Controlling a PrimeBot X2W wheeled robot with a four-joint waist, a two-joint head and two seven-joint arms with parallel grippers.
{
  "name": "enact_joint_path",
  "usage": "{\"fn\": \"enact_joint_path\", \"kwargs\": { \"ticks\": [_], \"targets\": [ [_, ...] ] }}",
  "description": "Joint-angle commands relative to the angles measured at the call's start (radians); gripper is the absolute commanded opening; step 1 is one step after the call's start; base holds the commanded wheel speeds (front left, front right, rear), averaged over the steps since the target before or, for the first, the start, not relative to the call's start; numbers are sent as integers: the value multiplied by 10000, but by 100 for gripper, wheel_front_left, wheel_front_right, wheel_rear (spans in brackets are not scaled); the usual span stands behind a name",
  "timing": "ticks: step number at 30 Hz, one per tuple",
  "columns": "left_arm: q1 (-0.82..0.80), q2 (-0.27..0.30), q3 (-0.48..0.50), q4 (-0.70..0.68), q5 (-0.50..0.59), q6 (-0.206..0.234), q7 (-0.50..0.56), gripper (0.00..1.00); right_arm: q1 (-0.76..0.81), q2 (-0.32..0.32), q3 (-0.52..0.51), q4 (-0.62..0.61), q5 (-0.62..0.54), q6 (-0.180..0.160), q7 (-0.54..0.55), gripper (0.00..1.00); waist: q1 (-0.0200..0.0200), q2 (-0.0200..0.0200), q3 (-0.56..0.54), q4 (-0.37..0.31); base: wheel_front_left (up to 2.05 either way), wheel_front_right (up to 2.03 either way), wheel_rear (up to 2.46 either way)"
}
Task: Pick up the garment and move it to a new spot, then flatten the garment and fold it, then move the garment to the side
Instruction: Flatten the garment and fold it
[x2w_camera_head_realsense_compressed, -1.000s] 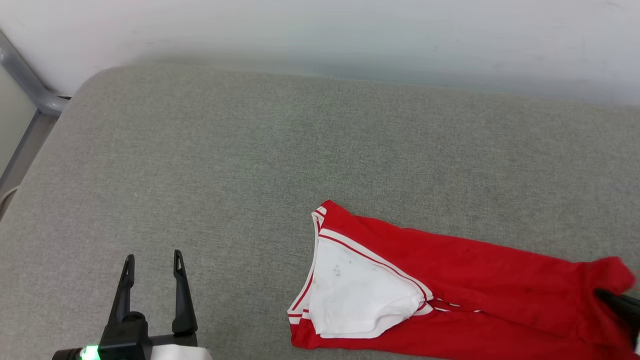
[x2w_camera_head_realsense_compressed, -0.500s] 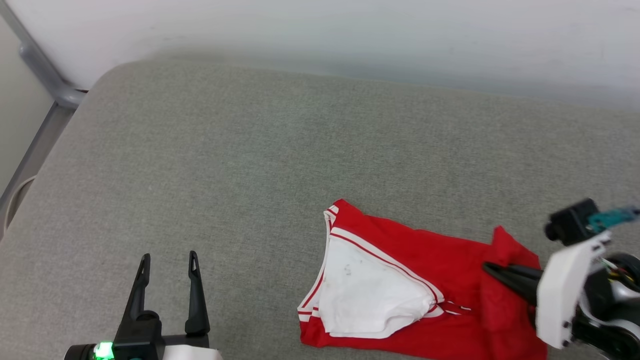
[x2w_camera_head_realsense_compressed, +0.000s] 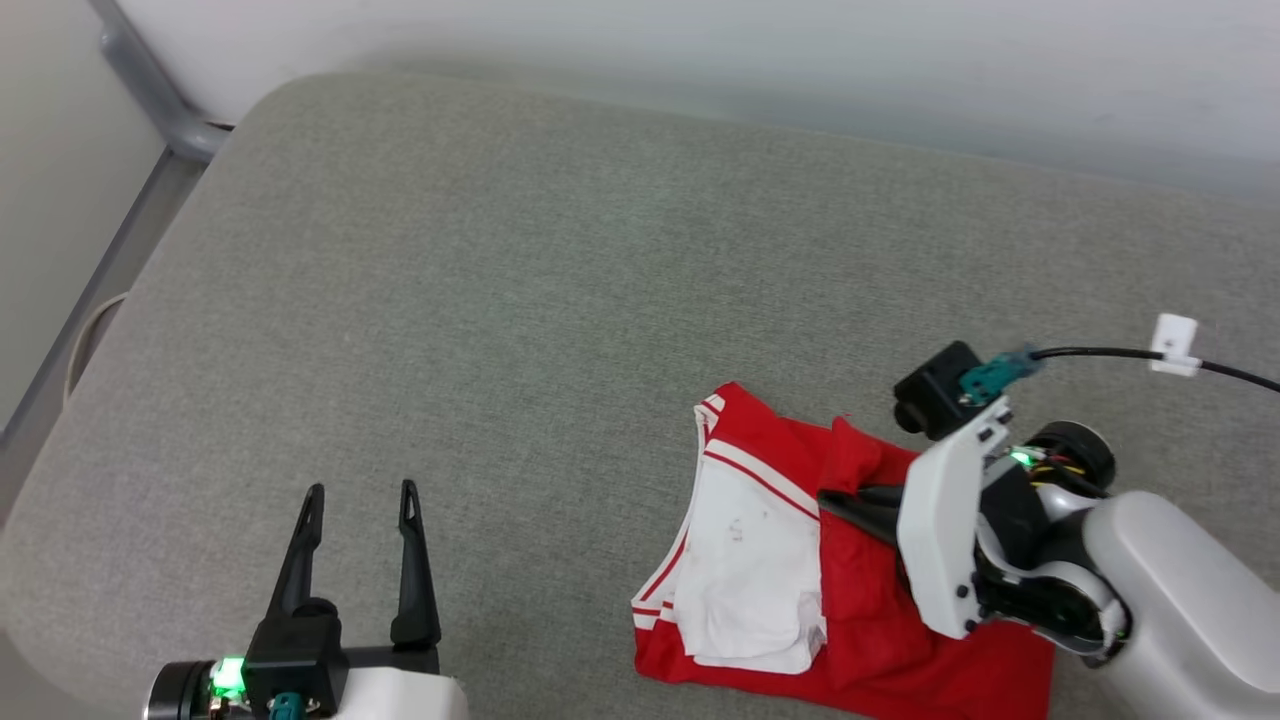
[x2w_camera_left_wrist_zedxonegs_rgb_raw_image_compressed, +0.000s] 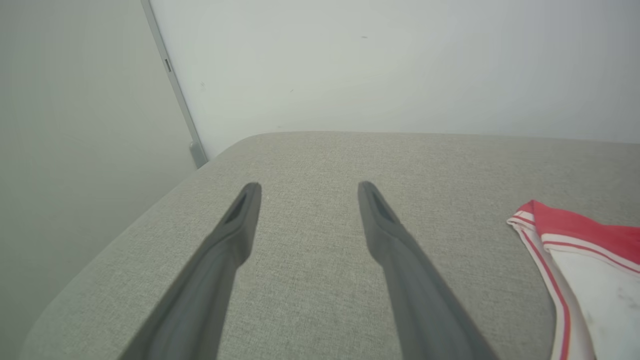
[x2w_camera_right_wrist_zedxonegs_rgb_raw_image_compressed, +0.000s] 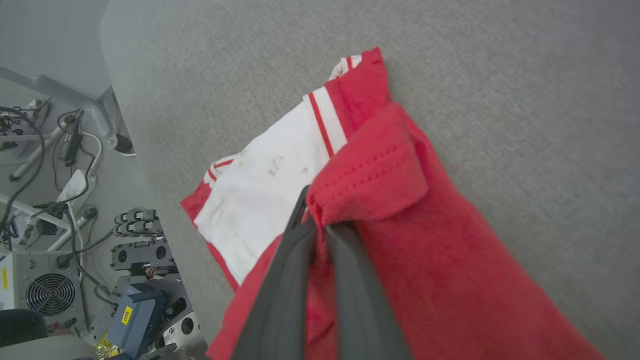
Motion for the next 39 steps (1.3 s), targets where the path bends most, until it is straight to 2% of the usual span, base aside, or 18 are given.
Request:
{"fn": "enact_joint_path", "kwargs": {
  "ticks": [1, 9, 14, 15, 16, 17, 24, 27, 30, 33, 39],
  "targets": [
    [-165, -7, -39, 27, -33, -25, -46, 100, -326, 144, 303, 435, -118, -8, -135, 0, 0, 0, 91, 149, 0, 0, 0],
    [-278, -43, -26, 68, -103, 27, -44, 100, -866, 405, 1368, 2712, -366, -8, -507, 0, 0, 0, 268, 331, 0, 0, 0],
    [-315, -57, -69, 132, -124, 42, -45, 100, -1005, 681, 1744, 3472, -162, -8, -1156, 0, 0, 0, 299, 257, 0, 0, 0],
    [-329, -57, -84, 142, -114, 33, -45, 100, -1050, 707, 1802, 3502, -94, -10, -1279, 21, 0, 0, 281, 234, 0, 0, 0],
    [-329, -57, -89, 157, -101, 26, -45, 100, -1078, 696, 1832, 3476, -11, -8, -1443, 72, 0, 0, 250, 214, 0, 0, 0],
    [-325, -59, -94, 180, -83, 13, -45, 100, -1104, 658, 1810, 3401, 50, -8, -1673, 100, 0, 0, 199, 192, 0, 0, 0],
    [-43, -47, 83, 216, -23, -37, -45, 100, -689, -127, 1271, 2312, 285, -8, -3297, 100, 0, 0, -231, -165, 0, 0, 0],
    [97, -19, 176, 194, 18, -60, -43, 100, -400, -486, 647, 1945, -169, -8, -4321, 100, 0, 0, -384, -382, 0, 0, 0],
    [191, 23, 263, 189, 43, -106, -37, 100, 20, -581, -143, 1793, -820, -8, -5370, 100, 0, 0, -520, -615, 0, 0, 0],
    [310, 59, 316, 223, 53, -136, -37, 100, 457, -454, -1082, 1742, -1777, -8, -6382, 100, 0, 0, -647, -835, 0, 0, 0],
    [438, 110, 417, 234, 28, -205, -35, 100, 1619, 591, -3317, 1573, -3891, -8, -8026, 100, 0, 0, -923, -1249, 0, 0, 0]
  ]
}}
